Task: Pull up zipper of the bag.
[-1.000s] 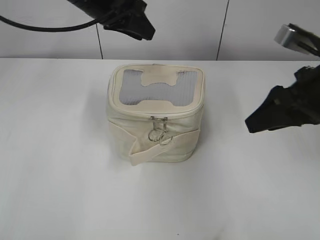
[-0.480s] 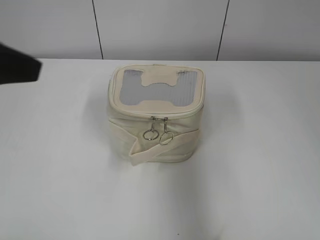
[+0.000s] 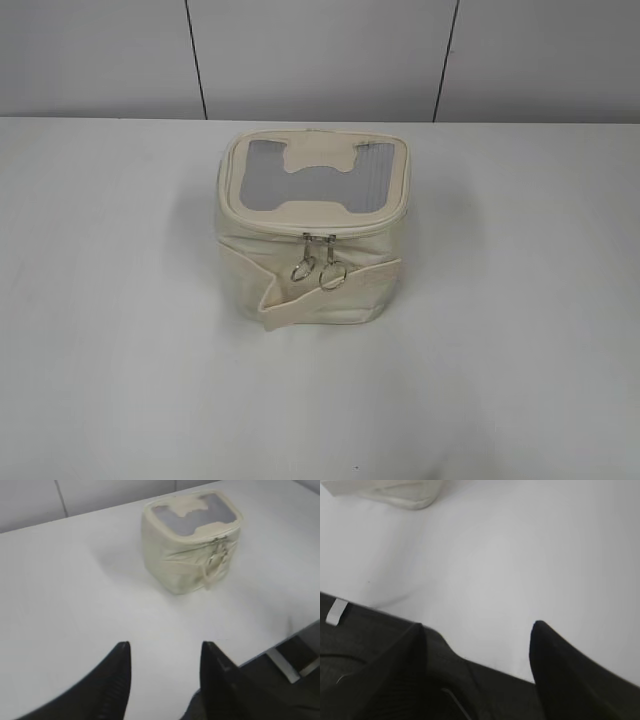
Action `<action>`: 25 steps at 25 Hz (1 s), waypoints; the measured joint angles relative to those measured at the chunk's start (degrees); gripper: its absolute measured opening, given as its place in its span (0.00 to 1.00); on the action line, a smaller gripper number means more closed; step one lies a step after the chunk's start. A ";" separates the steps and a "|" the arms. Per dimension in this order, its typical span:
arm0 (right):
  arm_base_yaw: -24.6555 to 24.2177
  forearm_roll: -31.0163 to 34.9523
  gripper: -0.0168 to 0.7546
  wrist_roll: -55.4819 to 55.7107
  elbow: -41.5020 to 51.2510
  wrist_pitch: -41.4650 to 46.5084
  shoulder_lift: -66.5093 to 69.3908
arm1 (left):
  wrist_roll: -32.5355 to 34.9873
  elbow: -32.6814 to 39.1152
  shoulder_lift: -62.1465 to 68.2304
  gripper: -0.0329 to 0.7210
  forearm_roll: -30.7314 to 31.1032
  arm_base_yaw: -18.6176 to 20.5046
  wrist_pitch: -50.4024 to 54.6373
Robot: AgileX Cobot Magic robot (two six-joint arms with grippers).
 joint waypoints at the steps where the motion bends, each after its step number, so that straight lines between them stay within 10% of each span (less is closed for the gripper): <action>1: 0.00 -0.65 0.68 0.36 0.53 0.00 -3.91 | -1.23 0.00 -2.76 0.50 2.41 0.00 2.53; 25: 0.18 -2.76 0.68 2.01 5.55 -5.06 -15.47 | -3.06 11.02 -11.37 0.57 7.83 0.00 -3.75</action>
